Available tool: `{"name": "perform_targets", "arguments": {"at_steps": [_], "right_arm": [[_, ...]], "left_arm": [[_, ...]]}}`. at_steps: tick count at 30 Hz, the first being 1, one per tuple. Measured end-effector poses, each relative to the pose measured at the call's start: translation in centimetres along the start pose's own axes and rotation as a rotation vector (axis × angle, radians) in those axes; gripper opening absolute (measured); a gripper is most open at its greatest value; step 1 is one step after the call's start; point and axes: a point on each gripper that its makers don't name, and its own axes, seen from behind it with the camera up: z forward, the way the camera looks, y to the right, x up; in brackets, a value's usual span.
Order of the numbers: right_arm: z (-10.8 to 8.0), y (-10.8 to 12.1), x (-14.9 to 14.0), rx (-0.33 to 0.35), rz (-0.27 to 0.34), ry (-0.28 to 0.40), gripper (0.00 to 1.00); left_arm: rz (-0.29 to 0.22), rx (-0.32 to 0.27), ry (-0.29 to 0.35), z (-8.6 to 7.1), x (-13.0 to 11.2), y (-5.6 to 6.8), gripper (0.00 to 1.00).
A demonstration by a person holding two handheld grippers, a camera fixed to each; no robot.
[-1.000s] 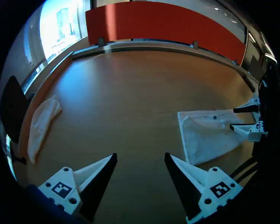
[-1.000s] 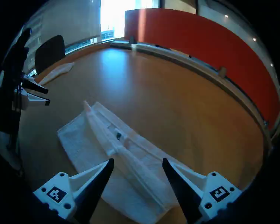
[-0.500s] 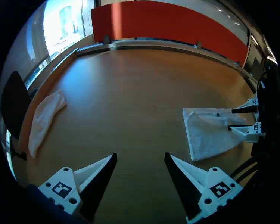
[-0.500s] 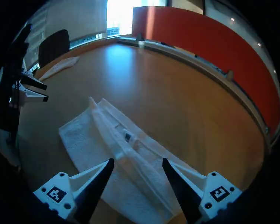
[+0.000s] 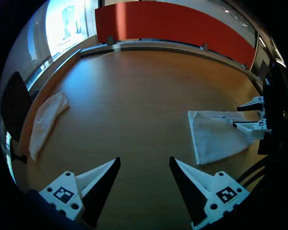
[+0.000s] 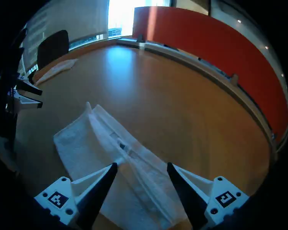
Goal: Fold towel
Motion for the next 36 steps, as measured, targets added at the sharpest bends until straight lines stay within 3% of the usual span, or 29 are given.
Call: {"name": "perform_targets", "arguments": {"at_steps": [36], "right_arm": [[0.6, 3.5, 3.4, -0.052, -0.052, 0.028, 1.0]], "left_arm": [[-0.02, 0.002, 0.007, -0.9, -0.6, -0.5, 0.94]]}}
